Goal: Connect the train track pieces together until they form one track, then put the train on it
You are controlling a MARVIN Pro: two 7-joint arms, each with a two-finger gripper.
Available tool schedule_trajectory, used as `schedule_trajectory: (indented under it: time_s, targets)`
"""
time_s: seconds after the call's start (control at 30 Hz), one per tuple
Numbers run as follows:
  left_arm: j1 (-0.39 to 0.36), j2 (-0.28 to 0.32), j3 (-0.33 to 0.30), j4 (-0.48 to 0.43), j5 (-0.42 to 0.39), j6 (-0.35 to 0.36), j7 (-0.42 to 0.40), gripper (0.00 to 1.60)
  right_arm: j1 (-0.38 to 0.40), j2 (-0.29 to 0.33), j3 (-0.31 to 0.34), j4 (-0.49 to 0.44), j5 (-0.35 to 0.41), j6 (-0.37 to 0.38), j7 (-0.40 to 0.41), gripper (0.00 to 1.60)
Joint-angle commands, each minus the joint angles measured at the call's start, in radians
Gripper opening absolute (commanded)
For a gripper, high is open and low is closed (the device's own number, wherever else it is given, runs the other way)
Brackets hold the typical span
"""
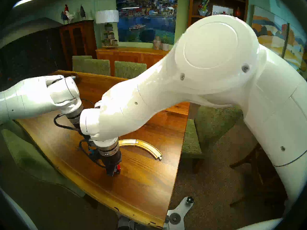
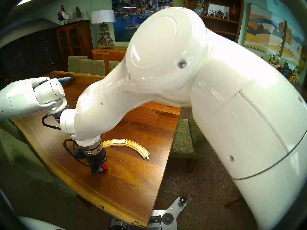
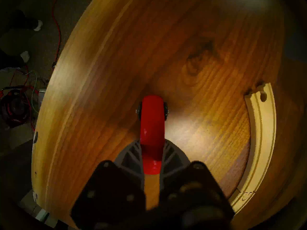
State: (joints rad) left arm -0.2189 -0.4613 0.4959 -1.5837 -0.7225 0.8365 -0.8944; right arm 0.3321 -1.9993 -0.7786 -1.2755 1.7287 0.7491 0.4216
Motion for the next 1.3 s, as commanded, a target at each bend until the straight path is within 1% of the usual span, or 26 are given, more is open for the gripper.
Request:
schedule_trajectory:
  time_s: [0.0, 0.03, 0.2, 0.43, 0.47, 0.5, 0.6, 0.67, 0.73, 0.77, 0.8, 0.83, 0.87, 0.9, 0.93, 0.97, 1.0, 1.1, 1.27]
  targets:
    - [-0.029, 0.002, -0.023, -0.001, -0.002, 0.0, 0.002, 1.6, 0.085, 0.072, 0.031, -0.046, 0.032, 0.019, -0.035, 0.0]
    - [-0.029, 0.001, -0.023, -0.001, -0.001, 0.0, 0.001, 1.6, 0.084, 0.081, 0.032, -0.045, 0.034, 0.028, -0.04, 0.0]
    - [-0.029, 0.001, -0.023, 0.0, -0.001, -0.001, 0.001, 1.6, 0.124, 0.127, 0.031, -0.091, 0.065, 0.036, -0.062, 0.0]
    - [-0.028, 0.001, -0.023, 0.0, -0.001, -0.001, 0.001, 1.6, 0.168, 0.197, 0.024, -0.147, 0.121, 0.057, -0.1, 0.0]
    - [-0.028, 0.001, -0.023, 0.0, -0.001, -0.001, 0.001, 1.6, 0.181, 0.194, 0.013, -0.151, 0.134, 0.055, -0.101, 0.0]
    - [-0.028, 0.001, -0.023, 0.0, -0.001, -0.001, 0.001, 1.6, 0.179, 0.218, 0.021, -0.163, 0.136, 0.062, -0.109, 0.0]
    - [-0.028, 0.001, -0.023, 0.0, -0.001, -0.001, 0.001, 1.6, 0.196, 0.236, 0.006, -0.178, 0.169, 0.066, -0.119, 0.0]
    - [-0.028, 0.001, -0.023, 0.0, -0.001, -0.001, 0.001, 1.6, 0.199, 0.266, 0.005, -0.196, 0.188, 0.069, -0.136, 0.0]
    - [-0.028, 0.001, -0.023, 0.0, -0.001, -0.001, 0.001, 1.6, 0.208, 0.273, -0.011, -0.201, 0.214, 0.071, -0.143, 0.0]
    - [-0.028, 0.001, -0.023, 0.0, -0.001, -0.001, 0.001, 1.6, 0.206, 0.293, -0.009, -0.21, 0.224, 0.074, -0.155, 0.0]
    - [-0.028, 0.001, -0.023, 0.0, -0.001, -0.001, 0.001, 1.6, 0.209, 0.299, -0.015, -0.215, 0.237, 0.075, -0.164, 0.0]
    - [-0.028, 0.001, -0.023, 0.0, -0.001, -0.001, 0.001, 1.6, 0.215, 0.295, -0.029, -0.213, 0.254, 0.073, -0.166, 0.0]
    - [-0.029, 0.001, -0.023, 0.0, -0.001, -0.001, 0.001, 1.6, 0.213, 0.315, -0.025, -0.225, 0.262, 0.073, -0.181, 0.0]
    - [-0.029, 0.001, -0.023, 0.0, -0.001, -0.001, 0.001, 1.6, 0.215, 0.324, -0.032, -0.228, 0.282, 0.072, -0.191, 0.0]
    - [-0.029, 0.001, -0.023, 0.0, -0.001, -0.001, 0.001, 1.6, 0.223, 0.317, -0.046, -0.228, 0.301, 0.071, -0.198, 0.0]
    - [-0.029, 0.001, -0.023, 0.0, -0.001, -0.001, 0.001, 1.6, 0.217, 0.335, -0.043, -0.233, 0.308, 0.072, -0.21, 0.0]
    - [-0.029, 0.001, -0.023, 0.0, -0.001, 0.0, 0.001, 1.6, 0.219, 0.341, -0.047, -0.238, 0.325, 0.067, -0.223, 0.0]
    - [-0.029, 0.001, -0.023, 0.0, -0.001, 0.0, 0.001, 1.6, 0.224, 0.356, -0.058, -0.248, 0.369, 0.056, -0.258, 0.0]
    - [-0.029, 0.002, -0.023, -0.001, -0.001, 0.0, 0.001, 1.6, 0.223, 0.364, -0.076, -0.251, 0.452, 0.04, -0.326, 0.0]
